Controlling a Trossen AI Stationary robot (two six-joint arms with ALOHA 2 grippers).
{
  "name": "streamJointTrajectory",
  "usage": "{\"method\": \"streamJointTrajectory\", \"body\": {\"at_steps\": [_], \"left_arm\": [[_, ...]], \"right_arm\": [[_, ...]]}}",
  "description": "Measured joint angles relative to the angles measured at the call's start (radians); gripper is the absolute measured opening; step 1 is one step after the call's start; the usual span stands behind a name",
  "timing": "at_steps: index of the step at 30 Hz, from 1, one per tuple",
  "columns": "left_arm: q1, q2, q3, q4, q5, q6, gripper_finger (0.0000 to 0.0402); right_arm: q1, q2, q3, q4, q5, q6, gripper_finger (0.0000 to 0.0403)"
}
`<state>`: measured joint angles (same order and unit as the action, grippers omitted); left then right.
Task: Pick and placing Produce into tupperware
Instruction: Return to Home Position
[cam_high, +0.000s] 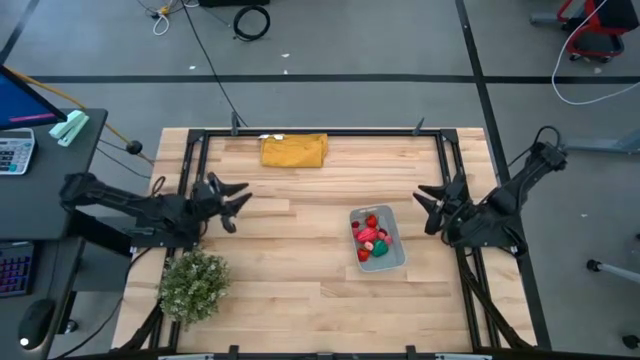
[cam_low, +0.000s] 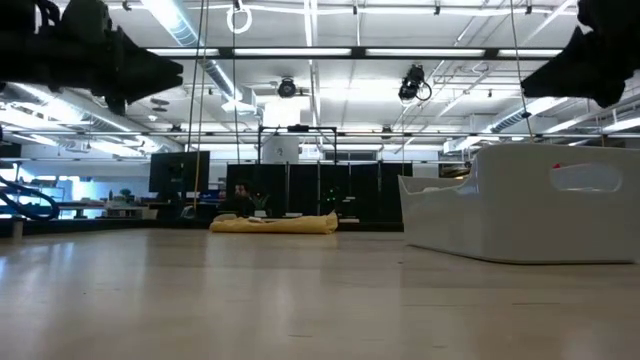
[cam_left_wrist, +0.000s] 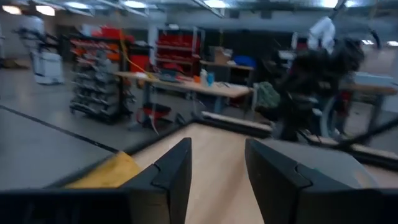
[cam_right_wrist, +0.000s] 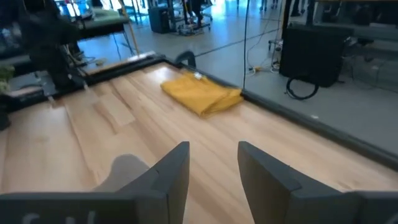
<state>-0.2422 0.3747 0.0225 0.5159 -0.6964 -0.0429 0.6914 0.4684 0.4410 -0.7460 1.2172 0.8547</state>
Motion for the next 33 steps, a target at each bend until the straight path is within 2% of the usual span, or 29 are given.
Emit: {"method": "streamJointTrajectory", "body": {"at_steps": [4,8,11,15,19,21,23,25,27,29,31,33], "left_arm": [[0.006,-0.08,0.081,-0.112,-0.01,0.055,0.0149],[0.003,-0.135,0.209,-0.411,-0.01,0.009,0.0145],[0.003,-0.147,0.291,-0.613,-0.01,-0.074,0.0145],[0.003,-0.147,0.339,-0.715,-0.01,-0.105,0.0152],[0.003,-0.146,0.338,-0.707,-0.01,-0.103,0.0157],[0.003,-0.147,0.329,-0.708,-0.01,-0.109,0.0157],[0.003,-0.146,0.328,-0.71,-0.01,-0.125,0.0155],[0.003,-0.146,0.328,-0.702,-0.01,-0.129,0.0152],[0.003,-0.146,0.328,-0.701,-0.01,-0.129,0.0149],[0.003,-0.146,0.328,-0.701,-0.01,-0.129,0.0146],[0.003,-0.146,0.327,-0.706,-0.01,-0.129,0.0144],[0.003,-0.146,0.328,-0.716,-0.01,-0.124,0.0145]], "right_arm": [[0.041,-0.015,-0.013,-0.122,0.033,0.114,0.0145],[0.09,-0.064,0.027,-0.201,0.079,0.114,0.0145],[0.132,-0.112,0.054,-0.187,0.034,0.044,0.0145],[0.195,-0.162,0.058,-0.088,0.003,-0.059,0.0145],[0.241,-0.142,0.026,0.183,0.0,-0.228,0.0145],[0.251,-0.11,-0.008,0.364,-0.048,-0.356,0.0145],[0.253,-0.075,-0.04,0.557,-0.151,-0.517,0.0145],[0.248,-0.044,-0.075,0.777,-0.321,-0.716,0.0145],[0.236,-0.026,-0.112,0.967,-0.554,-0.921,0.0145],[0.22,-0.026,-0.14,1.056,-0.736,-1.023,0.0145],[0.199,-0.04,-0.163,1.057,-0.751,-0.998,0.0145],[0.172,-0.054,-0.179,1.027,-0.66,-0.925,0.0145]]}}
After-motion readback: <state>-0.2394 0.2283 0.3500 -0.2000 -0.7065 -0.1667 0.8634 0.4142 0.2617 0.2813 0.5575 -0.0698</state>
